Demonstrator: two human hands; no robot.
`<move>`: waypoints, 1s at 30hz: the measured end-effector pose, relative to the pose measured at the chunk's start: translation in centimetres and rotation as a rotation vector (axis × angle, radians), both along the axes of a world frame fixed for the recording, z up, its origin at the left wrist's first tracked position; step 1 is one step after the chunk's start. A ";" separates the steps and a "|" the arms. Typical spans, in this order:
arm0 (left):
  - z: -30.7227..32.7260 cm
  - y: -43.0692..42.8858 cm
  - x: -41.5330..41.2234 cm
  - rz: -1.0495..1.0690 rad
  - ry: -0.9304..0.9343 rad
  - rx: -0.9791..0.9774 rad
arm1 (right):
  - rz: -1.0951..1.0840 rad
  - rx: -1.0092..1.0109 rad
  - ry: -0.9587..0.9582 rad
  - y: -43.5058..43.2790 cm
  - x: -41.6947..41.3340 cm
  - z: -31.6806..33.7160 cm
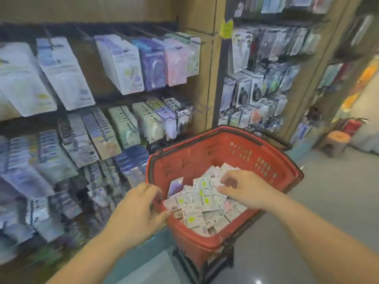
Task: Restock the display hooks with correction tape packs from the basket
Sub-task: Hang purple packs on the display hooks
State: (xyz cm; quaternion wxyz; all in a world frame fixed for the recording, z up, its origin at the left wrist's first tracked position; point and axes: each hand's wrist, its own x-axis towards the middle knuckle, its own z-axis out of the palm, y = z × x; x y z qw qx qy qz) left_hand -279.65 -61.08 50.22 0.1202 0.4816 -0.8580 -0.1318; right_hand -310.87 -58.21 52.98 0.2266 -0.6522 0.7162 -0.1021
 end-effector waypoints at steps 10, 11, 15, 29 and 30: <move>-4.5 2.5 -4.7 0.201 -0.184 -0.009 | 0.179 0.243 -0.055 -1.8 -5.3 -6.0; -4.5 2.5 -4.8 0.217 -0.190 -0.007 | 0.188 0.238 -0.039 -1.7 -5.2 -6.3; -4.5 1.6 -4.9 0.224 -0.181 -0.040 | 0.208 0.211 0.066 -1.1 -4.9 -6.8; -6.5 1.4 -6.7 0.365 -0.030 -0.042 | 0.544 0.395 -0.015 -11.2 -1.8 -7.7; -6.7 1.7 -6.9 0.386 -0.008 -0.043 | 0.590 0.388 -0.016 -12.6 -0.8 -8.7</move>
